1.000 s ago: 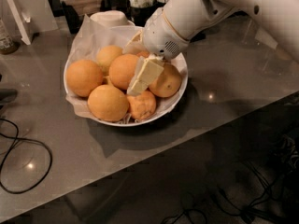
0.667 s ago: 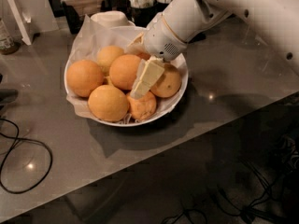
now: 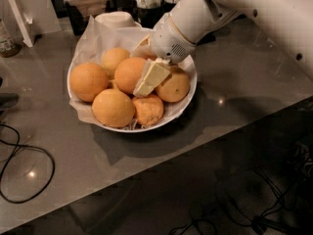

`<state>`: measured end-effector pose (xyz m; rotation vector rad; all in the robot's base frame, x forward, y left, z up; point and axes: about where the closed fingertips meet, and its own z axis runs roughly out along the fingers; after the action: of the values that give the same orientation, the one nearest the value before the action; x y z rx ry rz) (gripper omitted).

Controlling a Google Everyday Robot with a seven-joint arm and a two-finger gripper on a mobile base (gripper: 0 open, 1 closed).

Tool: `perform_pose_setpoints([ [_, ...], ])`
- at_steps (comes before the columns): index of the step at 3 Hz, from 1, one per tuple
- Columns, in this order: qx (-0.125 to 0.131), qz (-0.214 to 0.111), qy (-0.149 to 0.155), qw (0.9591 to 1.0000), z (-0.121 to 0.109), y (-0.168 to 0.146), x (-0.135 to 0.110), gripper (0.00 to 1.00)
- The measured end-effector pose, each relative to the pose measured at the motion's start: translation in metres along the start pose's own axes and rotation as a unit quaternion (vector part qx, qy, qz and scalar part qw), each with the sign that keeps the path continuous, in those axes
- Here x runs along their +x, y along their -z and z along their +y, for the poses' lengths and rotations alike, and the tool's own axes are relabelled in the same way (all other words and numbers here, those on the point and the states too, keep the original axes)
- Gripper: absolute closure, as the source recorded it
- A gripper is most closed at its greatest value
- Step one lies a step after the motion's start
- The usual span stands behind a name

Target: Pick orange from white bowl

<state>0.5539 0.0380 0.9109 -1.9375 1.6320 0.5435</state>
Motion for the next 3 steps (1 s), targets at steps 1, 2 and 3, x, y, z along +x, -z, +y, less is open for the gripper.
perform_pose_setpoints([
  [1, -0.001, 0.004, -0.001, 1.0000, -0.0010, -0.0013, -0.0022, 0.56],
  [2, -0.002, 0.012, -0.007, 0.9999, -0.0005, -0.0073, -0.0004, 0.77],
  [3, -0.002, 0.012, -0.007, 0.9999, -0.0007, -0.0064, -0.0011, 0.99],
])
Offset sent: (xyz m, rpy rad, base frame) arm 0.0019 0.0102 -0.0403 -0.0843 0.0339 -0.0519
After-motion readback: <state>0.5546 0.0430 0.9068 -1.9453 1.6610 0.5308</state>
